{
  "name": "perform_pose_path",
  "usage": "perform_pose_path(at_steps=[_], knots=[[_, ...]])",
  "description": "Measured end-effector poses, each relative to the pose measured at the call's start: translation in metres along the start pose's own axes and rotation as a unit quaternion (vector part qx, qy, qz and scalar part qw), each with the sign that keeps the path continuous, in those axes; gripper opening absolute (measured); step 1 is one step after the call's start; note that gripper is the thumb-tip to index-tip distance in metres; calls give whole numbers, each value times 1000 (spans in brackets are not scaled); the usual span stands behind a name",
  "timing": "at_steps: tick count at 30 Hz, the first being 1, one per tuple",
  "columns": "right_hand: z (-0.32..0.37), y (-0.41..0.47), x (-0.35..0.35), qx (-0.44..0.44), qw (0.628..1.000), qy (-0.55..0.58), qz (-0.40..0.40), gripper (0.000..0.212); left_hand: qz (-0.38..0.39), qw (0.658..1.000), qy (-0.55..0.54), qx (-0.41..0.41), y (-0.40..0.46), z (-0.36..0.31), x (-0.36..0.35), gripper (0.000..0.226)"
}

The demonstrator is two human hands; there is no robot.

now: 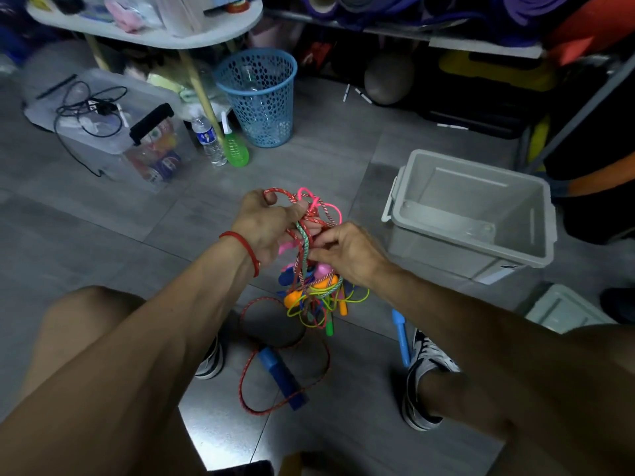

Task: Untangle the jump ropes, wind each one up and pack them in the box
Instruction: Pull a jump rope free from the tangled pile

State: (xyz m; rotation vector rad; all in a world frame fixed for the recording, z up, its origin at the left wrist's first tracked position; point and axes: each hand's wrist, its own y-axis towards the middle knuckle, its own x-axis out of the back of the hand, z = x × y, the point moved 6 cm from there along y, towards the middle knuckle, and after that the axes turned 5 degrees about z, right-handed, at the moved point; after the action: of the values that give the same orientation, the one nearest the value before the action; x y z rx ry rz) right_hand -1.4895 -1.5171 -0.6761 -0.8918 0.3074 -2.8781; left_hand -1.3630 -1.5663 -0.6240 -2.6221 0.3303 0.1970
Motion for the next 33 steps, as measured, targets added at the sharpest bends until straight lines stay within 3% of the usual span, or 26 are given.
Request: perform_pose_path(at_steps=[3,6,11,17,22,24,27,29,31,33], knots=[[-2,4,7,-5,1000,-21,-8,11,-10,1000,8,-16,3,-1,8,43],[10,5,33,1,1000,5,-31,22,-33,994,87,-51,12,-7,19,46],[44,-7,72,33,998,19,-57,19,-81,970,211,-90,26,-7,28,43],[16,-15,79,-90,992,-13,90,23,-56,946,275,-163,26,-8,11,47],[18,-24,69,-91,981,29,167,24,19,945,262,-197,19,-8,-7,48],[16,-19,72,-74,986,67,130,15,47,948,248,-194,17,-7,-11,48],[16,-12,74,-36,993,4,111,44,77,945,243,-205,16,-6,-15,47],[18,-10,70,-9,995,-61,80,32,104,940,244,-214,15,-6,-18,46],[20,-9,75,12,985,-169,-17,19,134,942,222,-211,13,-6,-21,45],[21,-9,79,29,962,-253,-94,19,158,946,199,-201,13,-5,-24,45]])
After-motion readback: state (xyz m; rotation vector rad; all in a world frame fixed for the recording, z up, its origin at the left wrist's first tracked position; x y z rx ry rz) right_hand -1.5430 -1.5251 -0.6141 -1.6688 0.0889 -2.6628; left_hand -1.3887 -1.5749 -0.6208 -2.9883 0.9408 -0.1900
